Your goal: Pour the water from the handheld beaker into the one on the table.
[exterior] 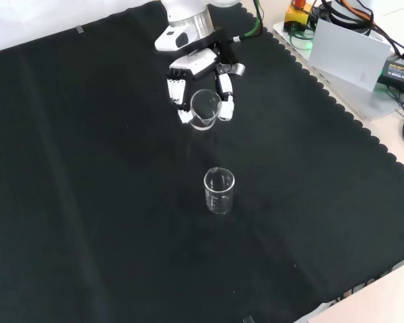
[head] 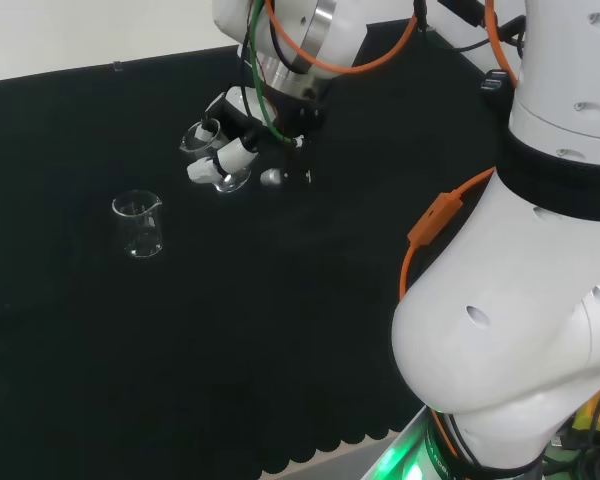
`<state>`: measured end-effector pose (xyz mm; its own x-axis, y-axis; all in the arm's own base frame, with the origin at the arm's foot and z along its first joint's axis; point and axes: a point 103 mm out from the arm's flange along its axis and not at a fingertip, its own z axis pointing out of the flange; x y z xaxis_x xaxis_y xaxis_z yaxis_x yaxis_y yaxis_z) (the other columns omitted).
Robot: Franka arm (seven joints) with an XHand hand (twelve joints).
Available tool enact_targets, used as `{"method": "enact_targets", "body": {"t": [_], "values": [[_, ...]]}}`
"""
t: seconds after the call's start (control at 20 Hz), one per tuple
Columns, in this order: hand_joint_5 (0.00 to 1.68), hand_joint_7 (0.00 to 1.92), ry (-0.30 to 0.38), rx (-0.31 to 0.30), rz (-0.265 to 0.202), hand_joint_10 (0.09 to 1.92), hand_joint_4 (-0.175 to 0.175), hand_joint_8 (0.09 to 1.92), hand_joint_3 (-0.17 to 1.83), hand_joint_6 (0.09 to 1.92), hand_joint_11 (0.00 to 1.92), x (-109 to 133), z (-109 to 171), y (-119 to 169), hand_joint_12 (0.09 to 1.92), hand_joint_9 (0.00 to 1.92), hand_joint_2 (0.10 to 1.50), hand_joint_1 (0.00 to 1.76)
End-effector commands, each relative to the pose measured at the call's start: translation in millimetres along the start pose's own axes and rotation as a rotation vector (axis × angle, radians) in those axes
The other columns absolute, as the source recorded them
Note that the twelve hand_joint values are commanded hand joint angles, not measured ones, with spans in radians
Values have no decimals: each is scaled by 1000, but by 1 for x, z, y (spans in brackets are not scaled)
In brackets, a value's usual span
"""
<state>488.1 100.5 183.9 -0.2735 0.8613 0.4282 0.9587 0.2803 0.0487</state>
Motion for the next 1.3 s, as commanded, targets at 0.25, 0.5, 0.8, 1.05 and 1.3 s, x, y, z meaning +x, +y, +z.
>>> {"method": "enact_targets", "body": {"t": [0.25,0.5,0.8,1.05,1.3], "values": [[1232,1582,-167,66,-20,691,-117,712,804,813,1279,25,6,22,770,1503,596,1189],[1225,1581,-268,110,-10,701,-96,725,814,830,1285,37,14,34,774,1504,594,1183],[1224,1582,-313,168,-5,706,-90,731,817,835,1289,36,16,41,775,1507,594,1182],[1221,1575,-375,228,-16,717,-70,749,833,848,1292,41,20,49,771,1504,587,1177],[1221,1574,-427,273,-24,720,-66,752,835,851,1294,43,21,52,771,1505,586,1176]]}}
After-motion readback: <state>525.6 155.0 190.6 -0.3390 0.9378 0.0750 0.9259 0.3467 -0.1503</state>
